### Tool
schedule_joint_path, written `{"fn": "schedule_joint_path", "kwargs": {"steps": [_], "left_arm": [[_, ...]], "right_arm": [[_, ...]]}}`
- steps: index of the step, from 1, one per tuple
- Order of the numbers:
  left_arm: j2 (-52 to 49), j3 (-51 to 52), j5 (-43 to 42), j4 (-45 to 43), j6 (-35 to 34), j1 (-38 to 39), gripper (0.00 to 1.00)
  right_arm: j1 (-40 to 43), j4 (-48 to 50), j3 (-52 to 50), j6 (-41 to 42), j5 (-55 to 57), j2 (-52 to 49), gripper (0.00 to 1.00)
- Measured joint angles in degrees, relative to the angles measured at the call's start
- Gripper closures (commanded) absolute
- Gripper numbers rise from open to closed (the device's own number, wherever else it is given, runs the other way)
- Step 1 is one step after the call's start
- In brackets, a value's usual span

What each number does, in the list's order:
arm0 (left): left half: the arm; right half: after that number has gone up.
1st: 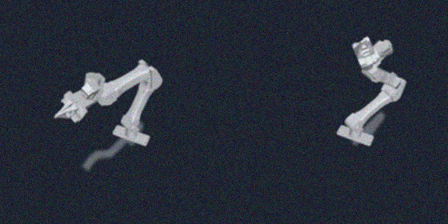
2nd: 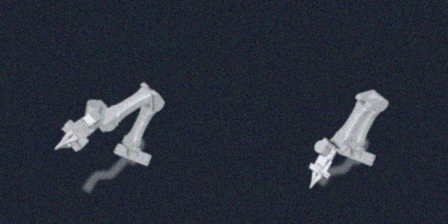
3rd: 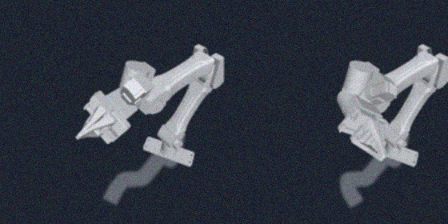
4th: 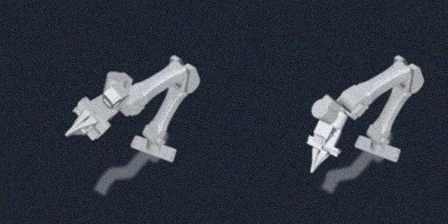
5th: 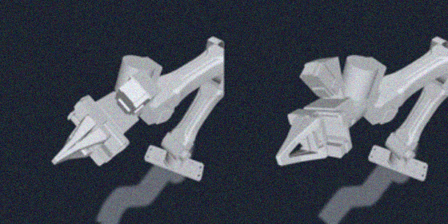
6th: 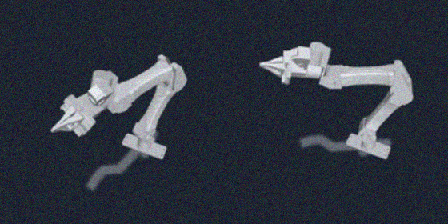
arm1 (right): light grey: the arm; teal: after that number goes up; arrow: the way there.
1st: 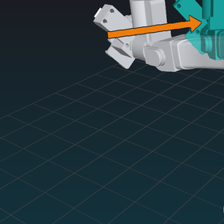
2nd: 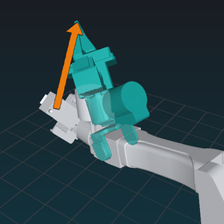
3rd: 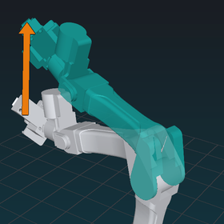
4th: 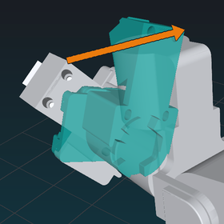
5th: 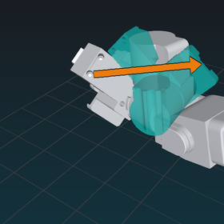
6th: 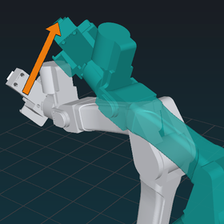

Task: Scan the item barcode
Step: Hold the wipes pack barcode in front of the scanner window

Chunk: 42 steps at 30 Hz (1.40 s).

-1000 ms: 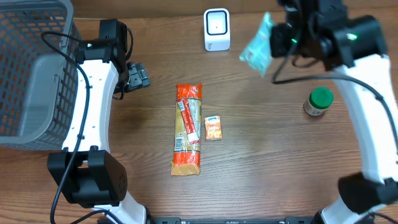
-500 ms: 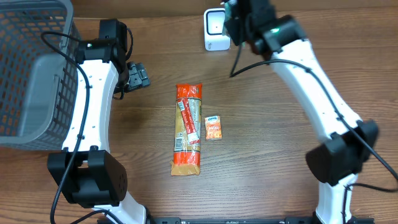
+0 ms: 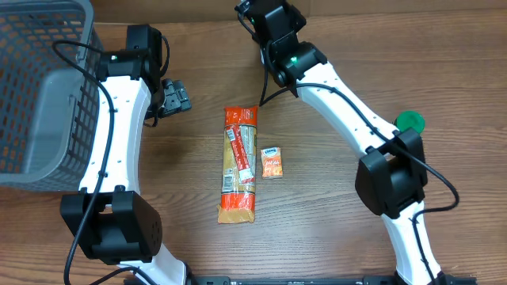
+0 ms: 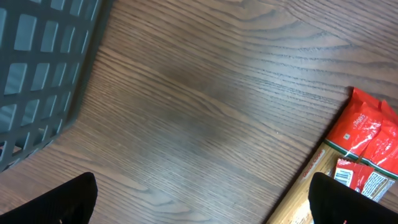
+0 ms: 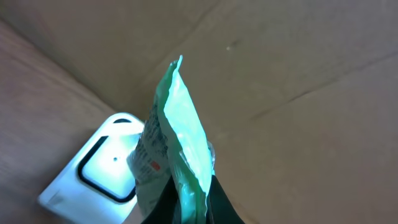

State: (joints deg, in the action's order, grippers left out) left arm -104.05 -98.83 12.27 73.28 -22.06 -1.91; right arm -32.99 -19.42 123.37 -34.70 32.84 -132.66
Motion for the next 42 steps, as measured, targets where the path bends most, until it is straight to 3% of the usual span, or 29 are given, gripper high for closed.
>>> {"fn": "schedule_joint_path", "kwargs": {"steps": [15, 28, 42], "left_arm": [[0.0, 0.0, 0.0, 0.0, 0.0, 0.0, 0.00], [0.0, 0.0, 0.0, 0.0, 0.0, 0.0, 0.00], [0.0, 0.0, 0.0, 0.0, 0.0, 0.0, 0.00]], "right_arm": [[0.0, 16.4, 0.0, -6.8, 3.7, -6.6, 0.96], [0.0, 16.6, 0.1, -9.3, 4.3, -12.2, 0.96], [-0.1, 7.6, 1.0, -4.9, 3.1, -12.1, 0.96]]}}
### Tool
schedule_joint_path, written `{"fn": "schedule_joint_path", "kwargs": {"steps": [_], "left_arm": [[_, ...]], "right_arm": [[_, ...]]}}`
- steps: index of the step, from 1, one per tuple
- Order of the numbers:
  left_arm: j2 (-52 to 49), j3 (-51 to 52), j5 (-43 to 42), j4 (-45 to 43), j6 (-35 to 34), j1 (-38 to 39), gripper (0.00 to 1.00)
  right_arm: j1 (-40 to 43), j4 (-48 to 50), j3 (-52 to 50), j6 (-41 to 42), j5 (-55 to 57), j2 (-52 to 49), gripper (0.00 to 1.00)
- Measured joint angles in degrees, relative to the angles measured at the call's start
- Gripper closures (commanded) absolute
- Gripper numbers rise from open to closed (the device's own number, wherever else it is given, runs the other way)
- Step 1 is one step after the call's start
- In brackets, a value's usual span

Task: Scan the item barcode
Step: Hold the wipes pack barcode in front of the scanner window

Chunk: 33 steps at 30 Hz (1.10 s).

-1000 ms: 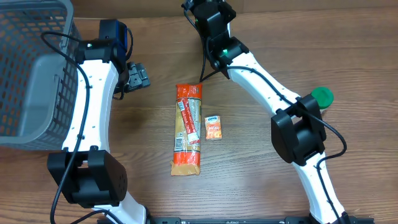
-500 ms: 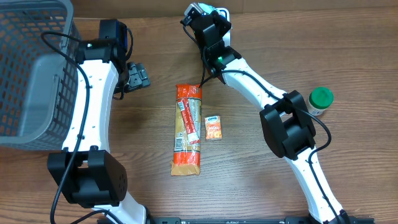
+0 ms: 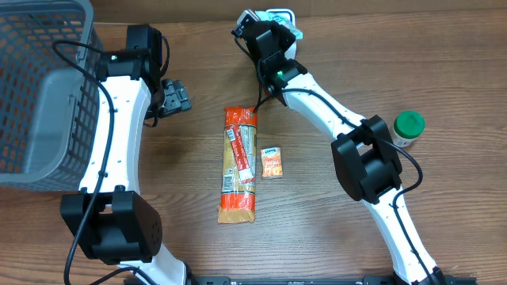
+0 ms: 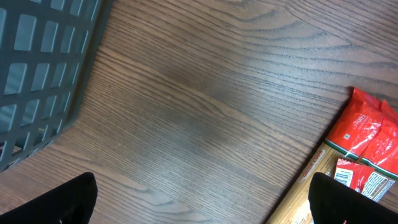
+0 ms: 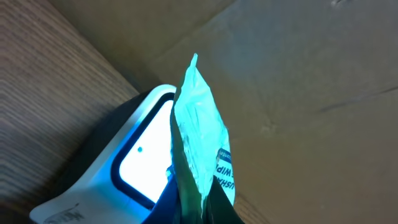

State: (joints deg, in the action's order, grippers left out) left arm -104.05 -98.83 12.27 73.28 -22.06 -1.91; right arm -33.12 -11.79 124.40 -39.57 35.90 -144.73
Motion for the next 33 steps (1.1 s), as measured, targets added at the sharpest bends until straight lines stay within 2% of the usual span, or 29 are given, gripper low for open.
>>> {"fn": "schedule_joint_path", "kwargs": {"steps": [7, 13, 17, 23, 29, 33], "left_arm": [[0.0, 0.0, 0.0, 0.0, 0.0, 0.0, 0.00], [0.0, 0.0, 0.0, 0.0, 0.0, 0.0, 0.00], [0.0, 0.0, 0.0, 0.0, 0.0, 0.0, 0.00], [0.0, 0.0, 0.0, 0.0, 0.0, 0.0, 0.00], [0.0, 0.0, 0.0, 0.0, 0.0, 0.0, 0.00], [0.0, 0.1, 0.0, 0.0, 0.0, 0.0, 0.00]], "right_arm": [[0.0, 0.6, 0.0, 0.7, -1.0, 0.0, 0.96], [-0.5, 6.2, -0.1, 1.1, 1.3, 0.0, 0.97], [-0.7, 3.5, -0.1, 3.0, 2.9, 0.7, 0.97], [-0.6, -13.5, -1.0, 11.8, 0.0, 8.0, 0.96], [0.6, -42.7, -0.8, 22.7, -12.4, 22.6, 0.96], [3.0, -61.0, 0.1, 26.5, -21.4, 27.2, 0.96]]}}
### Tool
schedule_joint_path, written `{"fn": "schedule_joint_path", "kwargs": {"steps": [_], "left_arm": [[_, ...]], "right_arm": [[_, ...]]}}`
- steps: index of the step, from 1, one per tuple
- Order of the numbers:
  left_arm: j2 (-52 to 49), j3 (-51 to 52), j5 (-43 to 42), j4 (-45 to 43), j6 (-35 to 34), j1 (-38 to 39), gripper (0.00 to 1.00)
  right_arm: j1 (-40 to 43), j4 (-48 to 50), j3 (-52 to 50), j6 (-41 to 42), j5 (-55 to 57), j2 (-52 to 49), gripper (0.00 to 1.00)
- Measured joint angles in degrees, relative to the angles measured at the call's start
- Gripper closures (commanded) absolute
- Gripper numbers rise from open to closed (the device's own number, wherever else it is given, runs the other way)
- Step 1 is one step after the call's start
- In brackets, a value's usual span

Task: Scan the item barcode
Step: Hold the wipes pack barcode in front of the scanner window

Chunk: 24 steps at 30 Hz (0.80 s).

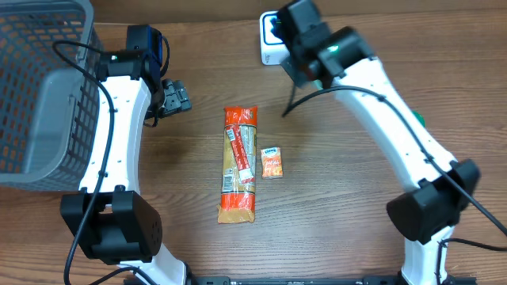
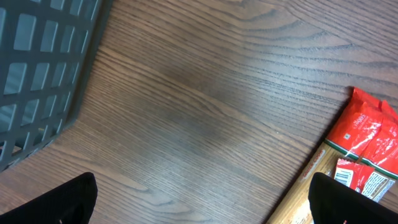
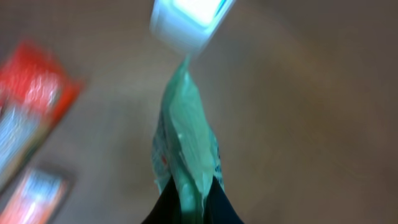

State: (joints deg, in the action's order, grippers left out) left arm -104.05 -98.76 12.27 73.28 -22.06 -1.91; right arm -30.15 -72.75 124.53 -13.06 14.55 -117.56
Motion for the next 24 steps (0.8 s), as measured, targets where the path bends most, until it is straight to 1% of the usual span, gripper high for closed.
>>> {"fn": "schedule_joint_path", "kwargs": {"steps": [3, 5, 9, 12, 13, 15, 16, 18, 19, 20, 24], "left_arm": [[0.0, 0.0, 0.0, 0.0, 0.0, 0.0, 0.00], [0.0, 0.0, 0.0, 0.0, 0.0, 0.0, 0.00], [0.0, 0.0, 0.0, 0.0, 0.0, 0.0, 0.00], [0.0, 0.0, 0.0, 0.0, 0.0, 0.0, 0.00], [0.0, 0.0, 0.0, 0.0, 0.0, 0.0, 0.00], [0.0, 0.0, 0.0, 0.0, 0.0, 0.0, 0.00], [0.0, 0.0, 0.0, 0.0, 0.0, 0.0, 0.00], [0.0, 0.0, 0.0, 0.0, 0.0, 0.0, 0.00], [0.0, 0.0, 0.0, 0.0, 0.0, 0.0, 0.00], [0.0, 0.0, 0.0, 0.0, 0.0, 0.0, 0.00], [0.0, 0.0, 0.0, 0.0, 0.0, 0.0, 0.00]], "right_arm": [[2.5, -11.1, -1.4, 1.9, -7.5, -0.5, 0.94], [4.0, -15.1, -4.7, 2.6, -11.4, -1.1, 0.89], [6.2, -15.3, -14.0, 3.5, -15.3, -2.0, 0.86], [7.0, -11.2, -22.0, 3.8, -16.2, -2.3, 0.85], [7.2, -9.0, -24.9, 3.9, -16.2, -2.5, 0.83], [7.8, -5.5, -29.2, 4.0, -15.5, -2.7, 0.66], [8.0, -4.6, -30.2, 4.2, -15.2, -2.7, 0.57], [8.4, -2.3, -32.3, 5.7, -13.8, -3.0, 0.43], [8.5, -2.0, -32.4, 6.4, -13.3, -3.0, 0.39], [8.6, -1.7, -32.4, 7.1, -12.6, -3.0, 0.38], [8.7, -1.4, -32.0, 12.2, -7.6, -3.0, 0.39]]}}
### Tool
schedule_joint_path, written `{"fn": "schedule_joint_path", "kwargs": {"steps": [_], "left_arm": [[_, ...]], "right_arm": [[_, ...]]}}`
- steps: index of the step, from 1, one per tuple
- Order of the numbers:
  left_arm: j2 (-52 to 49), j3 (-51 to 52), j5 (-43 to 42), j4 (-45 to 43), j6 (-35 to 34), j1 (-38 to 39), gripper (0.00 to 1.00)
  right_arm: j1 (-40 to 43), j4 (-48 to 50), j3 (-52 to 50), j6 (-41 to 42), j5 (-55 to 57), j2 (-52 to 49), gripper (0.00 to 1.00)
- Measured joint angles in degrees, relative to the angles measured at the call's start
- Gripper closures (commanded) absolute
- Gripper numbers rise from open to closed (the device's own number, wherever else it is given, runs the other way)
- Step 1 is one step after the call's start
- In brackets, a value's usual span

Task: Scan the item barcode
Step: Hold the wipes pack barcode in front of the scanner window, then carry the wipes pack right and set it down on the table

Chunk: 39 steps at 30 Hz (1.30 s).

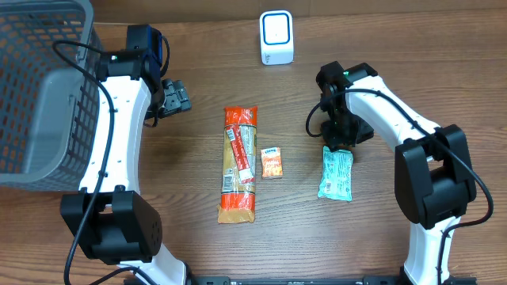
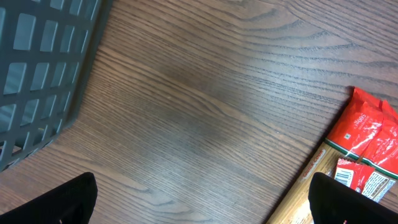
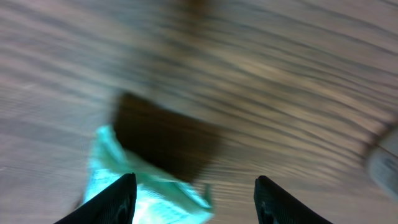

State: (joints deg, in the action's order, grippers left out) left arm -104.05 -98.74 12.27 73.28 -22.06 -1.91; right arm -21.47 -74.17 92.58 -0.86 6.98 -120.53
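Observation:
The green packet [image 1: 336,172] lies flat on the table, right of the middle. My right gripper [image 1: 341,141] hangs over its far end, open, with nothing held. The blurred right wrist view shows the green packet [image 3: 109,165] below and between the spread fingers [image 3: 118,199]. The white scanner [image 1: 276,37] stands at the back edge with its window lit. My left gripper [image 1: 174,96] stays open over bare wood beside the basket, its fingertips [image 2: 59,199] far apart.
A long red and orange pasta packet [image 1: 239,164] lies mid-table, with a small orange sachet [image 1: 272,161] just to its right. A grey wire basket [image 1: 40,95] fills the left side. The pasta packet's end [image 2: 364,146] shows in the left wrist view.
My right gripper held the green packet in the air near the scanner. The packet now lies on the table right of the sachet, and the gripper is open above it. The left arm is unmoved.
My right gripper held the green packet up against the scanner at the back edge, and then still there at its lit window. Then it held the packet away from the scanner. Now the packet is let go on the table. The left arm stayed still throughout.

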Motion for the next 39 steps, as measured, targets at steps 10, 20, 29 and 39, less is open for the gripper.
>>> {"fn": "schedule_joint_path", "kwargs": {"steps": [10, 20, 29, 39], "left_arm": [[0.0, 0.0, 0.0, 0.0, 0.0, 0.0, 0.00], [0.0, 0.0, 0.0, 0.0, 0.0, 0.0, 0.00], [0.0, 0.0, 0.0, 0.0, 0.0, 0.0, 0.00], [0.0, 0.0, 0.0, 0.0, 0.0, 0.0, 0.00]], "right_arm": [[-1.2, -1.1, 1.9, 10.4, -11.9, 0.0, 0.78], [-4.0, 3.2, -2.3, 13.6, -18.8, 0.1, 0.89], [-4.1, 6.0, -10.3, 14.3, -15.3, 0.3, 0.92], [-2.7, 1.9, -10.6, 14.4, -6.0, 0.5, 0.89]]}}
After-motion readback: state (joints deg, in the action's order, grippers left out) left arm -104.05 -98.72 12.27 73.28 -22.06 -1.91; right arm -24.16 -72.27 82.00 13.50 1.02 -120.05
